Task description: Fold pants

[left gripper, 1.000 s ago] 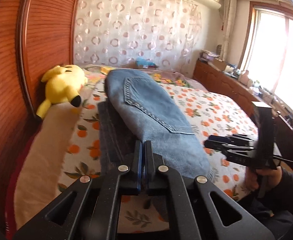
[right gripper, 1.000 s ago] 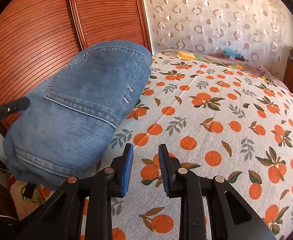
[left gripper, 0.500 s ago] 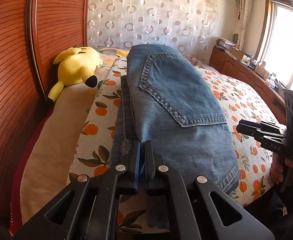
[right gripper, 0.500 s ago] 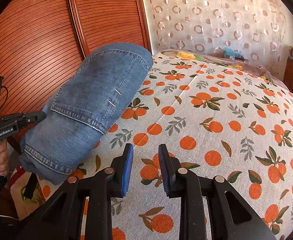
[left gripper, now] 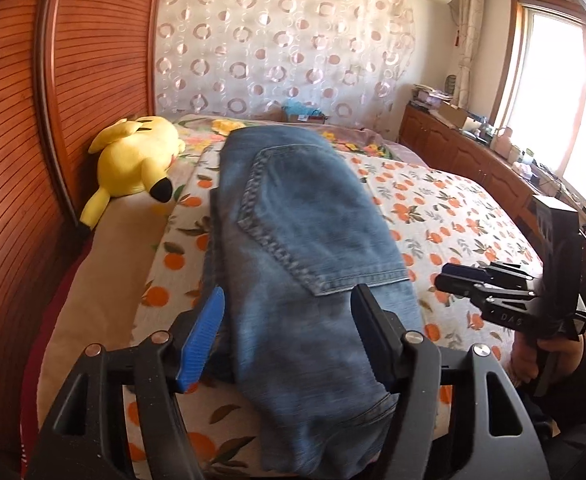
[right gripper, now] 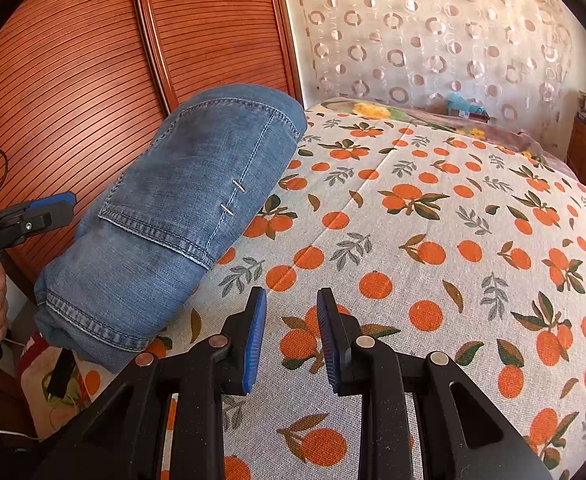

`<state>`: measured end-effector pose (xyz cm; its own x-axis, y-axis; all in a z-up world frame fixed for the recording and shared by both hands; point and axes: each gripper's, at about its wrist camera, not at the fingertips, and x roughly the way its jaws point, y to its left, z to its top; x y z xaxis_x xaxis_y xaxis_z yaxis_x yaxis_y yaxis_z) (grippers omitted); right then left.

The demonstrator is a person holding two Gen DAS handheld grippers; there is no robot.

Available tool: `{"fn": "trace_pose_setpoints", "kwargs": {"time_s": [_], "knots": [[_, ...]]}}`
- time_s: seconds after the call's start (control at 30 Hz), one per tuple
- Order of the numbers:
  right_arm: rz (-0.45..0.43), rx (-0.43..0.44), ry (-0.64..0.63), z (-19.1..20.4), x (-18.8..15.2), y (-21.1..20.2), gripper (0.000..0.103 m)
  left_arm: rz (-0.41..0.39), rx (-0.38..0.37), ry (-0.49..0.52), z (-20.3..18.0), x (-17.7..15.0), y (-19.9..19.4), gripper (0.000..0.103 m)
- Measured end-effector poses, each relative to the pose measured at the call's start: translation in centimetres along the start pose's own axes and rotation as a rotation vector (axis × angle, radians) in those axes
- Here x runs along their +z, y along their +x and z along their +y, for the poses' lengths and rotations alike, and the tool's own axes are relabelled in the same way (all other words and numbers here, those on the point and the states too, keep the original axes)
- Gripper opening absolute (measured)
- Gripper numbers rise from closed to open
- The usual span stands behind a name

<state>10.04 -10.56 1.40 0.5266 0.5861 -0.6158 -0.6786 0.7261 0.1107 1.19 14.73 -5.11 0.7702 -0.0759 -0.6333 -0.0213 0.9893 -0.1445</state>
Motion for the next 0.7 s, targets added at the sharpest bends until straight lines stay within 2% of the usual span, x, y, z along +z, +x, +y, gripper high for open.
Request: {"fn": "trace_pose_setpoints", "kwargs": {"time_s": [0.13, 0.27, 0.4, 0.6, 0.63, 0.7], "knots": [[0.001, 0.002, 0.001, 0.0, 0.0, 0.0, 0.027, 0.019, -0.006, 0.023, -1.0, 0.1, 0.9, 0.067], [-0.002, -0.004, -0.007, 0.1, 0.0, -0.2, 0.027, 0.058, 0.023, 0.049, -1.5, -0.3, 2.3, 0.067], [0.037, 0.015, -0.038, 0.4, 0.3, 0.1, 0.027, 0.076, 0.018, 0.033, -1.0, -0.8, 3.3, 0.067], [0.032, 0.001, -0.066, 0.6, 1.8, -0.5, 0.027, 0.078, 0.013, 0.021, -0.7, -1.1, 3.6, 0.067], [0.025, -0.003, -0.076, 0.8, 2.2, -0.6, 0.028, 0.076, 0.013, 0.024, -0.7, -1.3, 3.6, 0.067], [0.013, 0.002, -0.092, 1.1, 3.3, -0.7, 0.038, 0.076, 0.011, 0.026, -0.7, -1.3, 3.6, 0.068]]}}
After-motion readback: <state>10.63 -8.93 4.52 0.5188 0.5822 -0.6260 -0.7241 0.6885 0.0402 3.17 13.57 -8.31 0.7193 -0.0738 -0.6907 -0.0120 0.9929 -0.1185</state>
